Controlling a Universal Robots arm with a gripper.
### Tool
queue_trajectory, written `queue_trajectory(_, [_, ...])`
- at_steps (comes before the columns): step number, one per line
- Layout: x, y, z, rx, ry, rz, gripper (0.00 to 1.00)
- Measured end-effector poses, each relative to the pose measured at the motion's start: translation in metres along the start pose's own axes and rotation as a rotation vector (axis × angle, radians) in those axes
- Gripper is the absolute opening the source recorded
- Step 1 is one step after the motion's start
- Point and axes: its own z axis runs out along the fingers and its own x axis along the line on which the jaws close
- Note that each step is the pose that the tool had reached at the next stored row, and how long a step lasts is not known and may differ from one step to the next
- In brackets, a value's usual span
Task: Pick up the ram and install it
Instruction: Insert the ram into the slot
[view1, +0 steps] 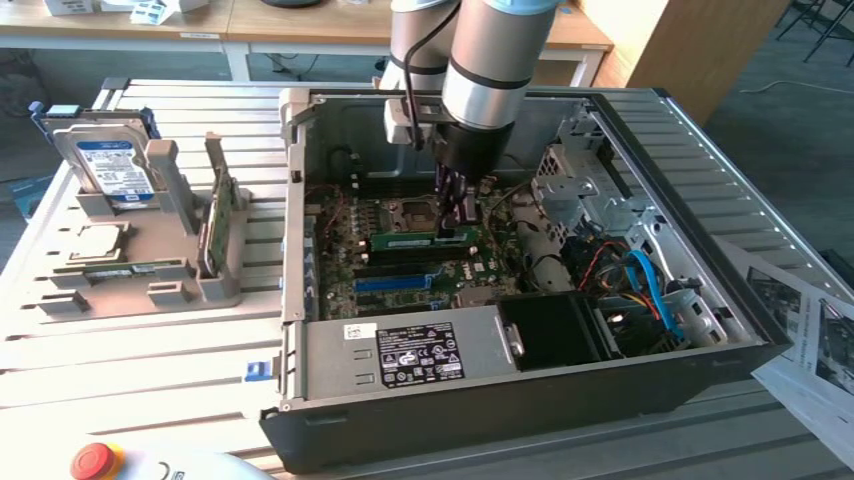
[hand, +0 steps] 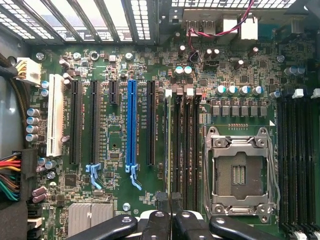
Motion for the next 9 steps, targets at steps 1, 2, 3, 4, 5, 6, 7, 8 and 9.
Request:
queue_trajectory(1, [0.0000, 0.0000, 0.0000, 0.0000, 0.0000, 0.000, 0.12])
queue_trajectory(2, [0.0000, 0.0000, 0.0001, 0.0000, -0.0002, 0.000, 0.12])
queue_trajectory(3, [0.0000, 0.0000, 0.0001, 0.0000, -0.0001, 0.000, 0.12])
queue_trajectory(4, [0.0000, 0.0001, 0.0001, 0.0000, -0.0001, 0.000, 0.12])
queue_trajectory(5, [0.0000, 0.0003, 0.0001, 0.0000, -0.0001, 0.000, 0.12])
queue_trajectory(6, [0.0000, 0.0006, 0.0002, 0.0001, -0.0002, 0.000, 0.12])
queue_trajectory(7, [0.0000, 0.0010, 0.0002, 0.0001, -0.0001, -0.001, 0.12])
queue_trajectory(8, [0.0000, 0.0014, 0.0003, 0.0001, -0.0002, -0.001, 0.12])
queue_trajectory(9, [0.0000, 0.0016, 0.0003, 0.0001, -0.0002, -0.001, 0.12])
